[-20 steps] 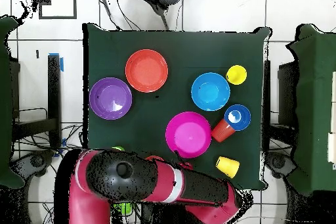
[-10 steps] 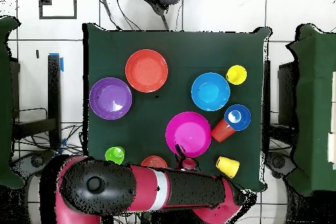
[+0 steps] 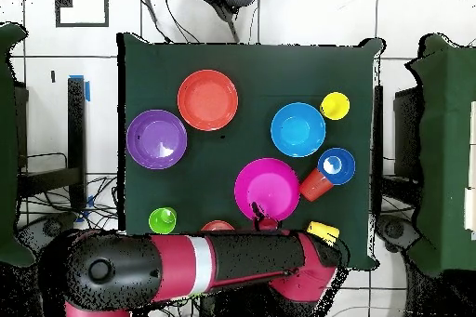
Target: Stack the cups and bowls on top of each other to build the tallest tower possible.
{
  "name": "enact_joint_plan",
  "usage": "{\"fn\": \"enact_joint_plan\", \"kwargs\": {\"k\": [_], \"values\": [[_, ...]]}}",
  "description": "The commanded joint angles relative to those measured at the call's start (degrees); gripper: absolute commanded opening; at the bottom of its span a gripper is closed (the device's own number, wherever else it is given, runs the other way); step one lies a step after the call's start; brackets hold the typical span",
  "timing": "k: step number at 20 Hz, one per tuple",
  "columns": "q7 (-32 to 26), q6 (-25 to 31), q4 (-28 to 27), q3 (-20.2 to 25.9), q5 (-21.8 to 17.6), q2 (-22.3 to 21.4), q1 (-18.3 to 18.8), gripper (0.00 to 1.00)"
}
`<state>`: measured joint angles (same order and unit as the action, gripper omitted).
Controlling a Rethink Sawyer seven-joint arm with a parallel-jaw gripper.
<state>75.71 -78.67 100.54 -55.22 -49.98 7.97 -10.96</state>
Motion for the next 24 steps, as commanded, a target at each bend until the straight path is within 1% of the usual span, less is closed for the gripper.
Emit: {"fn": "enact_joint_plan", "kwargs": {"k": [1,5,8,11,13,16,17,19,20,21,24], "values": [[14.6,16.5,-10.9,8.5,-10.3,6.8,-3.7,1.0],[15.2,17.7,-9.8,10.7,-12.1,5.3,-4.0,1.0],[17.7,18.4,-8.9,11.5,-14.7,4.2,-5.0,1.0],[20.7,17.5,-7.9,11.8,-18.4,2.7,-5.9,1.0],[21.4,17.6,-7.6,12.0,-19.5,2.1,-6.0,1.0],[22.3,17.7,-7.5,12.3,-20.6,2.0,-6.2,1.0],[23.0,17.7,-7.7,12.4,-21.8,2.5,-6.2,1.0],[27.6,17.5,-8.5,12.6,-25.7,3.8,-7.1,1.0],[28.3,17.7,-8.7,12.7,-26.5,4.2,-7.2,1.0],[28.5,17.8,-8.1,13.0,-27.3,4.4,-8.2,1.0],[25.7,19.7,-8.0,14.3,-26.8,5.9,-7.9,1.0]]}}
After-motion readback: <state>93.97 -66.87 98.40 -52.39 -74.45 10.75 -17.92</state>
